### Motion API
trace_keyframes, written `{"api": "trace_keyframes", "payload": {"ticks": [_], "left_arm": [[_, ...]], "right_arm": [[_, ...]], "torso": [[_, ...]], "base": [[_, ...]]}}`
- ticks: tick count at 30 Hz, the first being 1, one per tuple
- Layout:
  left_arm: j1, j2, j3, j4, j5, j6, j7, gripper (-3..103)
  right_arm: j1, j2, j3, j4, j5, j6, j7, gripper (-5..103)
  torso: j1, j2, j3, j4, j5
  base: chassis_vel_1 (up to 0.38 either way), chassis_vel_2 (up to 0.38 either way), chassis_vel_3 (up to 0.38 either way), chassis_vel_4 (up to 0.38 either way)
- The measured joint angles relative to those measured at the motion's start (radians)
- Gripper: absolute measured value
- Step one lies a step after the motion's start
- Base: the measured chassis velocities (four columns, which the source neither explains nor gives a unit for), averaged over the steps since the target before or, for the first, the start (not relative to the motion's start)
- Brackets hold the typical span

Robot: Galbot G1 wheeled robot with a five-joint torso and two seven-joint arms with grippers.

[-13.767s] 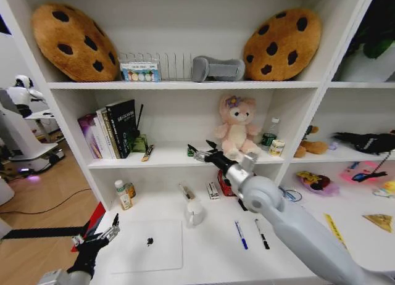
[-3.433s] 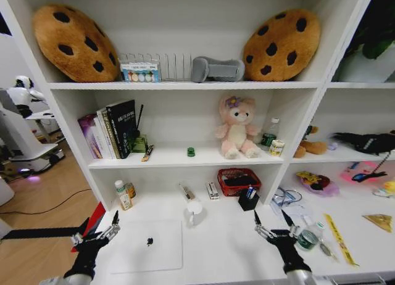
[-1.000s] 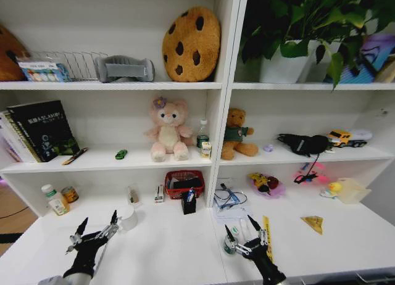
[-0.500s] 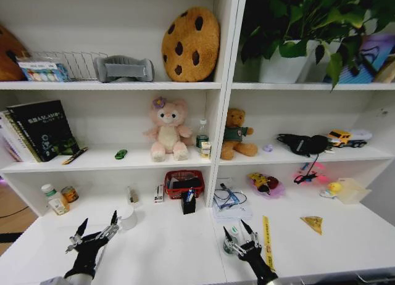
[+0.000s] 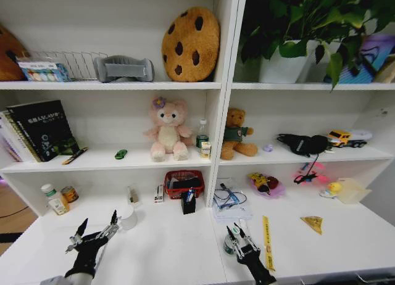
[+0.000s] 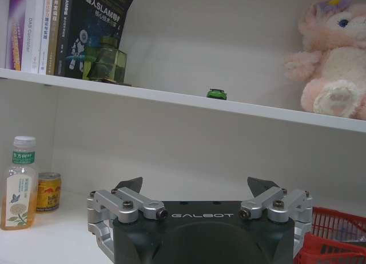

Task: Organize the objects on the table.

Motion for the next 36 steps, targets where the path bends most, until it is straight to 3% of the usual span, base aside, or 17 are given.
{"api": "trace_keyframes", "payload": {"ticks": [11,17,19,27,36], "left_arm": [[-0.002,0.0,-0.011,0.004,-0.014,-0.004,0.003,100],[-0.012,-0.022,-0.002,0.031,-0.012,-0.008,0.007,100],[-0.011,-0.032,0.003,0.038,-0.011,-0.012,0.014,100],[-0.017,-0.026,-0.012,0.047,-0.027,-0.016,0.016,100],[-0.015,-0.027,-0.011,0.052,-0.027,-0.02,0.012,100]], "right_arm": [[-0.145,0.016,0.051,0.131,-0.021,0.031,0.017,30],[-0.332,0.071,0.061,0.191,-0.078,0.125,0.041,30],[-0.423,0.081,0.05,0.193,-0.128,0.204,0.065,30],[-0.551,0.096,0.031,0.089,-0.272,0.335,0.166,30],[-0.496,0.108,0.016,-0.13,-0.308,0.385,0.204,30]], "torso": [[0.0,0.0,0.0,0.0001,0.0001],[0.0,0.0,0.0,-0.0003,-0.0002],[0.0,0.0,0.0,0.0,0.0],[0.0,0.0,0.0,-0.0001,-0.0001],[0.0,0.0,0.0,0.0,0.0001]], "base": [[0.0,0.0,0.0,0.0],[0.0,0.0,0.0,0.0],[0.0,0.0,0.0,0.0],[0.0,0.0,0.0,0.0],[0.0,0.0,0.0,0.0]]}}
